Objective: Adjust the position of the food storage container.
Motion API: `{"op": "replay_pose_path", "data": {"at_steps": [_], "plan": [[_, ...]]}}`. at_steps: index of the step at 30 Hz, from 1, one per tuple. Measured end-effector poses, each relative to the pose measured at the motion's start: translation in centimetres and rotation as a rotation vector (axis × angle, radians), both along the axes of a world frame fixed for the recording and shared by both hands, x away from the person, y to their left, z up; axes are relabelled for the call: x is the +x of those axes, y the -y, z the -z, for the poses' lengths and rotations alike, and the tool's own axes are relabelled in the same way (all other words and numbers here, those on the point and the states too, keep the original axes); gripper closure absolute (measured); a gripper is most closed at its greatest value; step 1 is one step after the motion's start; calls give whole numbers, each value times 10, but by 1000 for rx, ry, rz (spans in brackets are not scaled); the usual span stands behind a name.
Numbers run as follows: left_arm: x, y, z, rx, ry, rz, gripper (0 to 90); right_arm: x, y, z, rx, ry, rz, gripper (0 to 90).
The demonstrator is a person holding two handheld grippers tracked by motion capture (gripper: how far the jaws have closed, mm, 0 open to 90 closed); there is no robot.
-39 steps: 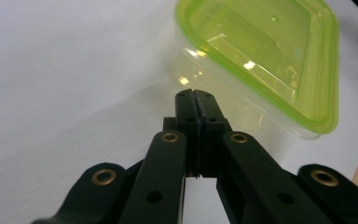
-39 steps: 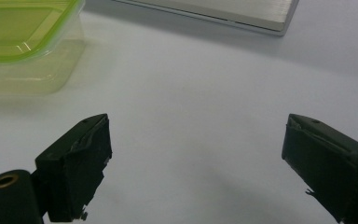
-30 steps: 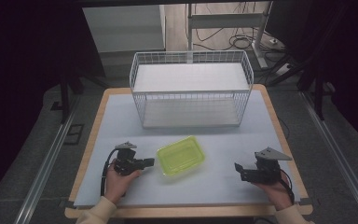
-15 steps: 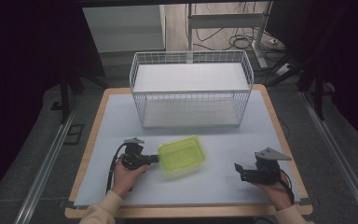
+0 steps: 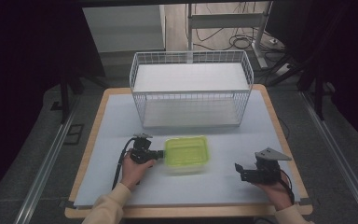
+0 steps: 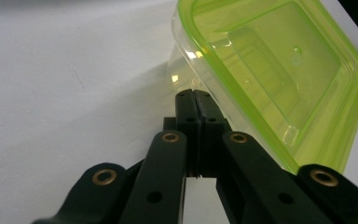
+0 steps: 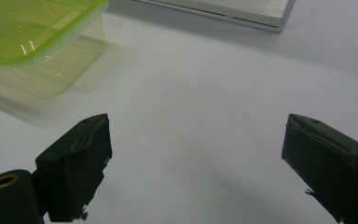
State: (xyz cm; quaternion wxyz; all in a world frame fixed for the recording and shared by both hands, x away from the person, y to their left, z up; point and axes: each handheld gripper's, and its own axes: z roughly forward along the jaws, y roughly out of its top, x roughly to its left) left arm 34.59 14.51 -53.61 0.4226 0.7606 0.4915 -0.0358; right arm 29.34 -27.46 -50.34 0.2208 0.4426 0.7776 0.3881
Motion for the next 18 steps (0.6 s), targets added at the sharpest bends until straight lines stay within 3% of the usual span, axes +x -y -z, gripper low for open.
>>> {"op": "replay_pose_path", "data": {"at_steps": [6,18], "plan": [[-3,-6,-3,3,12,-8,898,0,0,0,2,3,-1,84],[-39,-43,-20,-24,63,-45,895,1,-1,-2,4,9,-10,84]]}}
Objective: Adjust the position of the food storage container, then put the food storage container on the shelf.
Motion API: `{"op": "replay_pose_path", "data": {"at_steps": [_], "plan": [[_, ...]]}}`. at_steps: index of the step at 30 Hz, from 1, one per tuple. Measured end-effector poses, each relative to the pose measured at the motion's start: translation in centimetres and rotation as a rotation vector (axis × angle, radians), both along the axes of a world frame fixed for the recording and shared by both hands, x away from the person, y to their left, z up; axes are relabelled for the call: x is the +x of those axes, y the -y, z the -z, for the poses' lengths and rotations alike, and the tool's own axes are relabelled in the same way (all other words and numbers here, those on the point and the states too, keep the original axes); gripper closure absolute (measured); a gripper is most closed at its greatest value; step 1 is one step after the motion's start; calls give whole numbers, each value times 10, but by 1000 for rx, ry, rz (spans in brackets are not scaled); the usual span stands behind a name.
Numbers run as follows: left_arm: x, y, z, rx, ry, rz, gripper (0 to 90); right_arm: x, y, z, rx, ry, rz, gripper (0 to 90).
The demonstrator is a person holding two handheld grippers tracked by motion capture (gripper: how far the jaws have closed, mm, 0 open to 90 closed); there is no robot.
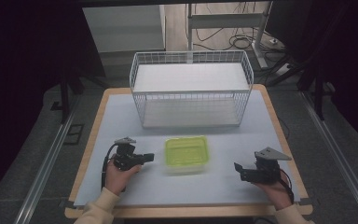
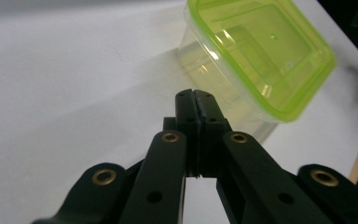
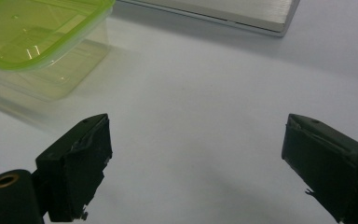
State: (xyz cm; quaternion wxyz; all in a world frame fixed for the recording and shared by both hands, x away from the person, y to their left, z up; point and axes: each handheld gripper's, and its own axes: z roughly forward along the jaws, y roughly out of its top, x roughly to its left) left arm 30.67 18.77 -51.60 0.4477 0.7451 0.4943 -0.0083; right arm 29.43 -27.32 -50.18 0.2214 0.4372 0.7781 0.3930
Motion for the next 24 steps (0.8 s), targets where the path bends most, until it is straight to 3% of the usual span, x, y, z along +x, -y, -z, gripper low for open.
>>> {"op": "replay_pose_path", "data": {"at_steps": [8,10,13,14,18,24], "plan": [[-6,-1,-4,6,16,5,869,2,-3,1,-4,0,-11,84],[-8,-1,-5,10,30,-6,800,2,-4,1,-9,0,-14,84],[-7,-3,-7,-6,32,-12,625,2,-3,1,-7,2,-12,84],[-5,-7,-8,-43,21,-34,573,2,-3,1,-6,7,-7,84],[-4,-9,-10,-76,8,-39,485,1,-3,1,-4,20,-7,85],[-3,-9,-11,-93,-1,-34,430,4,-8,-2,8,13,-40,114]]}}
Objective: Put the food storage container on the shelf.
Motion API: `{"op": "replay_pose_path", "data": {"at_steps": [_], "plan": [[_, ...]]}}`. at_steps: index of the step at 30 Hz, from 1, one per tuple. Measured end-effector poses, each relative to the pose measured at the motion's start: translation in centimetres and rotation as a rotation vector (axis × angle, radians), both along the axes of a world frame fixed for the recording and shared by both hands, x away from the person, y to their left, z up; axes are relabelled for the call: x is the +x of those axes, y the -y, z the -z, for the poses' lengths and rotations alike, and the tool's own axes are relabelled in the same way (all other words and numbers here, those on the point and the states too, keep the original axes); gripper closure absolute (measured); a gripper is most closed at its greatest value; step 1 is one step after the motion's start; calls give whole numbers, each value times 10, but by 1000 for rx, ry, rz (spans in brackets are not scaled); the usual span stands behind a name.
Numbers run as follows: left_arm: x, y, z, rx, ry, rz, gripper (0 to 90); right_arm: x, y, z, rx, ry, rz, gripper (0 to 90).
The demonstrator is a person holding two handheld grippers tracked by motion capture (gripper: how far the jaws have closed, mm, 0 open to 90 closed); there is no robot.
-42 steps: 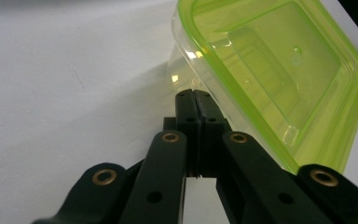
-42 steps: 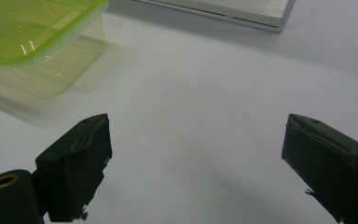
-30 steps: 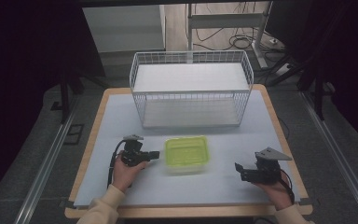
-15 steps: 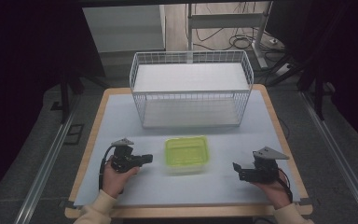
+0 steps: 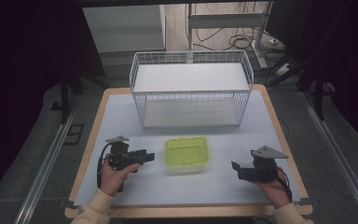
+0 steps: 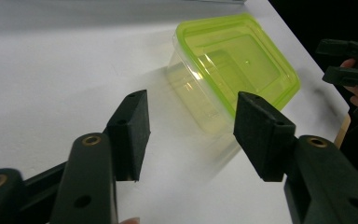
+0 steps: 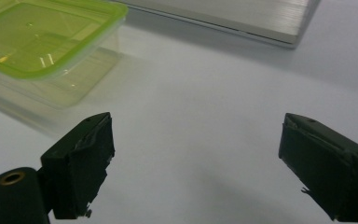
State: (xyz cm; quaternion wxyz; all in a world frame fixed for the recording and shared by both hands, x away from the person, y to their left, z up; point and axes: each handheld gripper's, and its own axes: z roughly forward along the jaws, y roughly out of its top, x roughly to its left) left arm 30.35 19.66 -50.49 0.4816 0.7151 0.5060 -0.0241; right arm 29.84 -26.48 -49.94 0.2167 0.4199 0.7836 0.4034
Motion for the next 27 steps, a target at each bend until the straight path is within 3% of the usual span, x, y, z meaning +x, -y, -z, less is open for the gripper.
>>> {"op": "replay_pose_path", "data": {"at_steps": [4,8,13,15,21,23,27], "plan": [[1,-1,0,-3,-6,-4,411,6,-10,-5,11,-11,-34,125],[3,-3,-1,-31,-17,-2,395,24,-20,-15,110,-99,-65,131],[10,-4,2,-79,-48,0,391,39,-31,-21,190,-160,-106,185],[14,-2,2,-55,-42,3,390,42,-37,-22,203,-172,-128,219],[21,3,0,-47,-37,14,388,54,-62,-23,189,-178,-184,259],[23,5,-2,-65,-39,17,389,55,-66,-24,202,-178,-186,267],[25,10,-4,-54,-36,21,389,58,-72,-23,228,-213,-186,283]]}}
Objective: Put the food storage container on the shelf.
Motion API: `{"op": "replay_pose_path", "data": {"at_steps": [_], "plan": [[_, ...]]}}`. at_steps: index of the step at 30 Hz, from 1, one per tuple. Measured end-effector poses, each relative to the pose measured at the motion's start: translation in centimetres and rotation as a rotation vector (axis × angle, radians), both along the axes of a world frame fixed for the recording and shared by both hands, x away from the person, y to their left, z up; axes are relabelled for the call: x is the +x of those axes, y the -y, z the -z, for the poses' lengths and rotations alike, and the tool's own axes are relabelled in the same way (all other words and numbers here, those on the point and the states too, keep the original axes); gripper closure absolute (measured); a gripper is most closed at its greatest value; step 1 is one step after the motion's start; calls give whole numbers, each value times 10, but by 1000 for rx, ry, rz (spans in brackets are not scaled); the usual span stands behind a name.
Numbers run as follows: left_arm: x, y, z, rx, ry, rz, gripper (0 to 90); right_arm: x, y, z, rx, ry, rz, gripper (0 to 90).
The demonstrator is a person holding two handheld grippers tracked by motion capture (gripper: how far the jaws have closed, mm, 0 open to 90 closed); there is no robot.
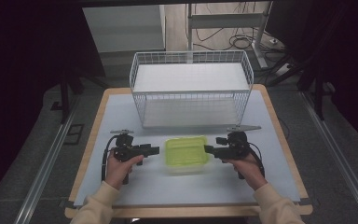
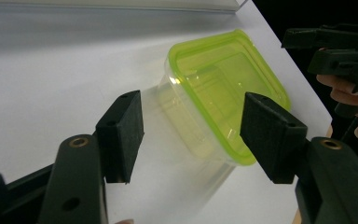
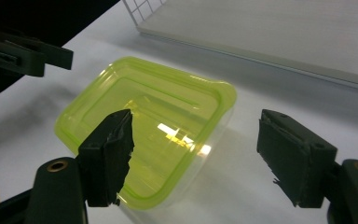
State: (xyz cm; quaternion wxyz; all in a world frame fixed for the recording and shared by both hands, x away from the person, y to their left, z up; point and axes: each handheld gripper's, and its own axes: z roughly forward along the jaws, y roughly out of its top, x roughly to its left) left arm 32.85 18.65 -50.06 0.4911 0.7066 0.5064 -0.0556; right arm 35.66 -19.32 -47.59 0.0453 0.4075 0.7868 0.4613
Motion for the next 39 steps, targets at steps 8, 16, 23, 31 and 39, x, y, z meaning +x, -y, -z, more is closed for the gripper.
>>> {"op": "replay_pose_path", "data": {"at_steps": [8,16,23,31,39], "plan": [[8,12,1,4,-27,13,396,10,-5,-1,20,-54,2,325],[8,13,6,5,-49,30,413,19,-10,9,5,-129,-8,364],[11,21,14,-4,-86,65,435,20,-10,14,10,-161,-3,415],[17,30,23,-40,-120,86,571,24,-5,27,55,-253,-19,516],[13,31,22,-61,-112,97,736,25,0,30,101,-317,-11,725]]}}
